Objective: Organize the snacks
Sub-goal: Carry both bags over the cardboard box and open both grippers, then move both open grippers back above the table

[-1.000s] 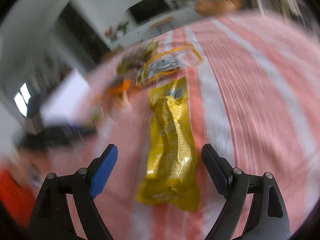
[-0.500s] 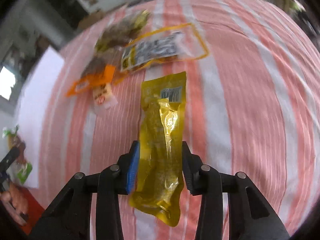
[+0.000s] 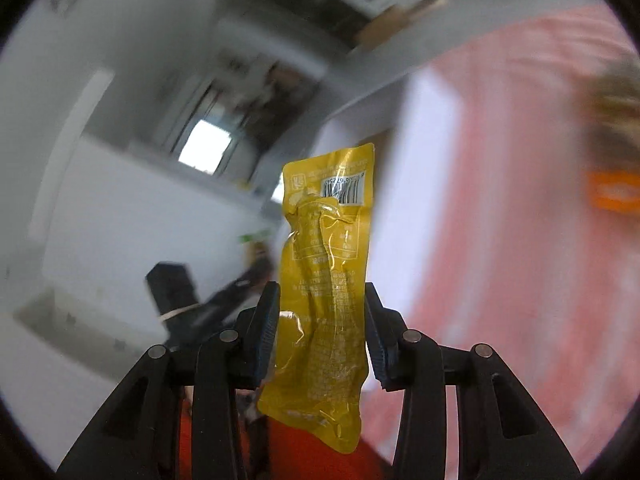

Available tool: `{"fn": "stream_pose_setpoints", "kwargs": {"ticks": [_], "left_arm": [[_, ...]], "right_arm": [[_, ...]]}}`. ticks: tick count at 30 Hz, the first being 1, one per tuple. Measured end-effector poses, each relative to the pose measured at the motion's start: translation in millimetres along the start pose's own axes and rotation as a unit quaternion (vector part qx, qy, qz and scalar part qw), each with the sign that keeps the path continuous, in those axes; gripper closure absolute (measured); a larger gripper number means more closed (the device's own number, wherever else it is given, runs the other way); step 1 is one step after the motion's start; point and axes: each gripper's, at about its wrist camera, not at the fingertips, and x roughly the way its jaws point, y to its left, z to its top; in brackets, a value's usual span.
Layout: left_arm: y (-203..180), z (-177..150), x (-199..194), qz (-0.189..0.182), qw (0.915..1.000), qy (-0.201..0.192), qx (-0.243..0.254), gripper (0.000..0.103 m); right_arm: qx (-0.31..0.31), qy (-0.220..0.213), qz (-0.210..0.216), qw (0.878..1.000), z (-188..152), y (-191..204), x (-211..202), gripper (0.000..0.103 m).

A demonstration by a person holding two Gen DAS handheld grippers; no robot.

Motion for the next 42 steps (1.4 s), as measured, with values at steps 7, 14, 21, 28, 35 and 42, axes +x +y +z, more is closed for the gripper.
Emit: {"fn": "stream_pose_setpoints", "kwargs": {"ticks": [7, 14, 21, 28, 35, 42], "left_arm": [[50.9, -15.2, 4.6, 0.089, 0.9943, -0.021, -0.054, 0.017], [26.6, -23.2, 2.5, 0.039, 0.9963, -0.039, -0.067, 0.017], [-105.2, -43.2, 16.5, -0.079, 0.9956, -0.008, 0.050, 0.013], [-219.8, -98.1, 97.3, -0.133, 0.9807, 0.082, 0.117, 0.005], [-235.6, -135.1, 195.8, -0.031, 0.9832, 0.117, 0.137, 0.006], [-232.7, -152.9, 223.3, 0.006, 0.9813, 0.104, 0.162, 0.006]], "right_arm": [[-0.106, 0.040, -0.081, 0.990, -1.1, 58.7, 110.2, 0.027], [-0.165, -0.030, -0.210, 0.963, -42.7, -9.1, 26.1, 0.020], [-0.124, -0.099, -0.452, 0.877, -91.6, -137.2, -104.8, 0.020], [-0.050, -0.137, -0.559, 0.816, -102.3, -205.9, -172.7, 0.020], [-0.041, -0.129, -0.548, 0.825, -113.1, -220.0, -180.6, 0.013], [-0.015, -0.129, -0.543, 0.829, -116.2, -230.3, -172.2, 0.008]]}}
